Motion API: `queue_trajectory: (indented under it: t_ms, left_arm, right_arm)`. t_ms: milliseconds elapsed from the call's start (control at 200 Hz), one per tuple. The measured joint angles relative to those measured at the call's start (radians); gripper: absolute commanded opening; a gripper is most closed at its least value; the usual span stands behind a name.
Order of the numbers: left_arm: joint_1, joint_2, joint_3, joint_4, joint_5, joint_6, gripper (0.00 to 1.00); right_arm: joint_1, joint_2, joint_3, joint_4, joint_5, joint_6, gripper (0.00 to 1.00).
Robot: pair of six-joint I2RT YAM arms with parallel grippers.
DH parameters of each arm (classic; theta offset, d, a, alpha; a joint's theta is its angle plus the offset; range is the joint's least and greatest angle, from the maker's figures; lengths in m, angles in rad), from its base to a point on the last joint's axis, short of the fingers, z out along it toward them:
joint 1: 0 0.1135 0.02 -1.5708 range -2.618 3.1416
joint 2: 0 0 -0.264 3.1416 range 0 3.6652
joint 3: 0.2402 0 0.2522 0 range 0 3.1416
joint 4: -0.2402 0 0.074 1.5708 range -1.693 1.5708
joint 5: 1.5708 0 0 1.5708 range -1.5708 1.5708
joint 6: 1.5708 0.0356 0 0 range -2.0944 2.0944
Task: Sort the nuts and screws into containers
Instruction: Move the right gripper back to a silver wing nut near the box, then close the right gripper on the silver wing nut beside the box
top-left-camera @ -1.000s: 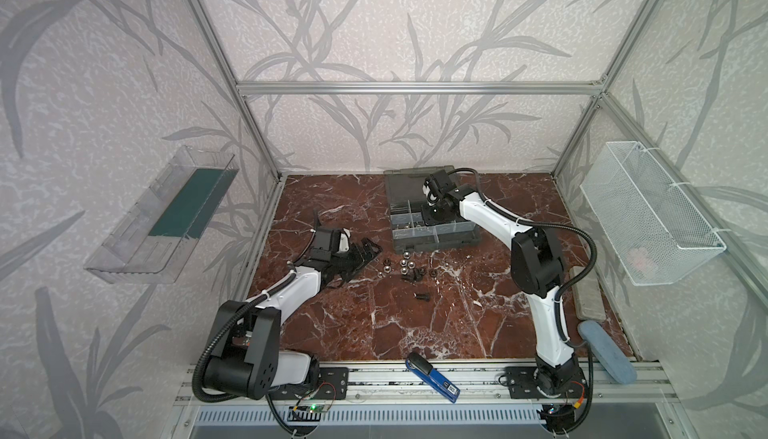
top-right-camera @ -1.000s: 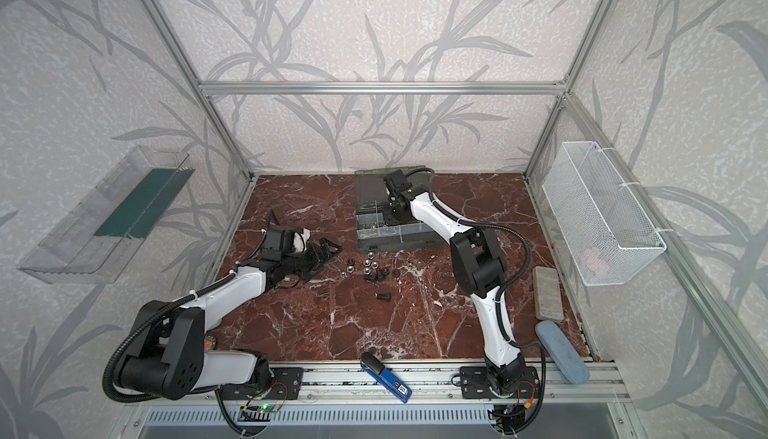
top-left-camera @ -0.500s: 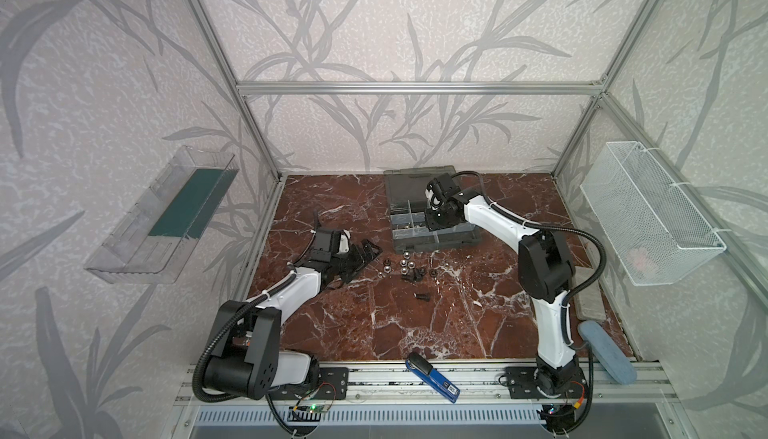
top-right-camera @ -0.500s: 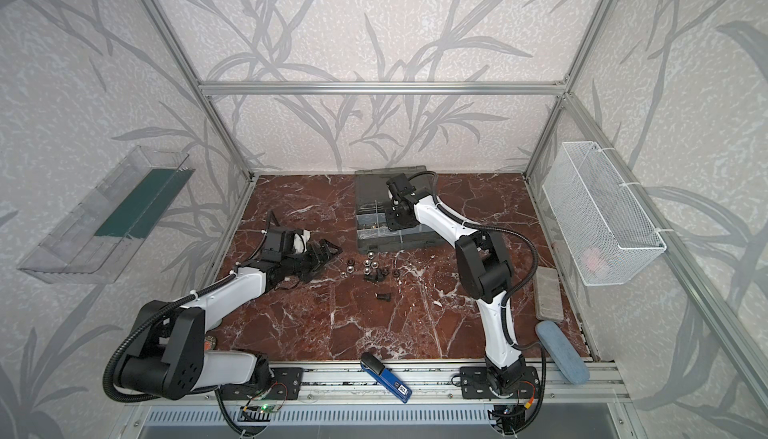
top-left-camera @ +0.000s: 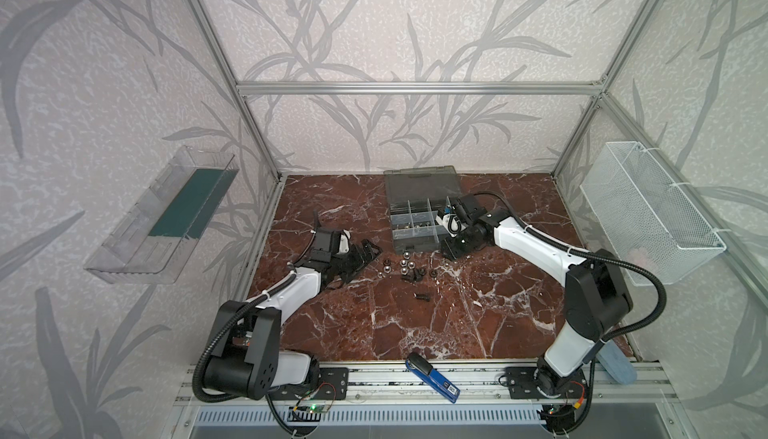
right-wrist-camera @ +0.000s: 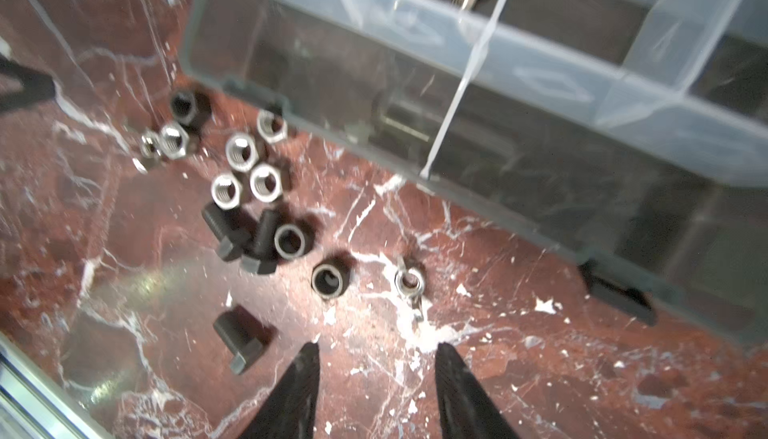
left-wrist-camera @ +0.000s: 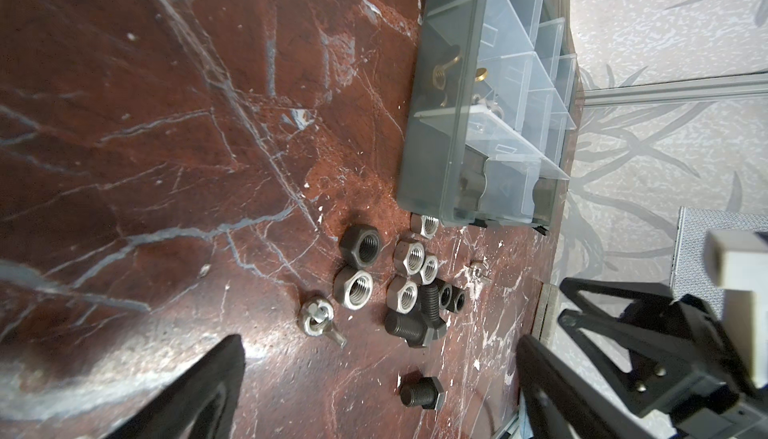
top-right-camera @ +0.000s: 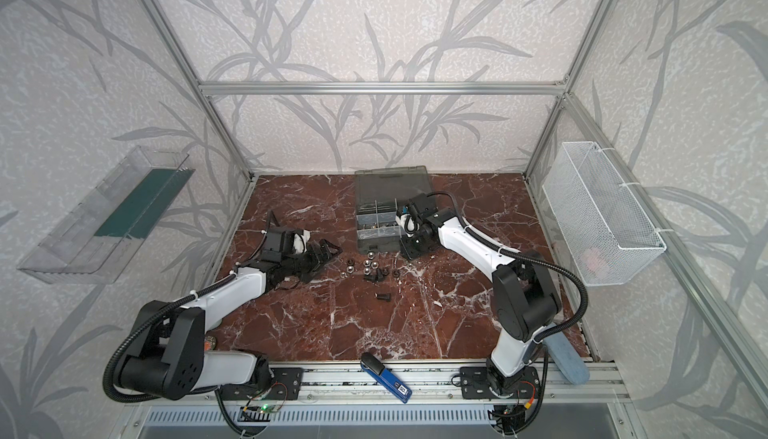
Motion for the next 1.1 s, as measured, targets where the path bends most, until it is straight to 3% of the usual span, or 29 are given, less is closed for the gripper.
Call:
queue_trajectory:
  t_ms: [455,760,1100]
  left_arm:
    - [0.000,0.000,0.000,-0.021,-0.001,0.002,1.00]
    - [0.000,0.000,0.000,-0.025,-0.001,0.002,1.00]
    - [0.000,0.000,0.000,-0.029,-0.005,0.002,1.00]
  right_arm:
    - [0.000,0.158,-0.008,0.039,0.009,-0.081,0.45]
    - [0.000,0.174,-0.008,0.124,0.006,-0.080,0.44]
    - [0.000,0.225,-0.010,0.177,-0.002,-0.080,0.36]
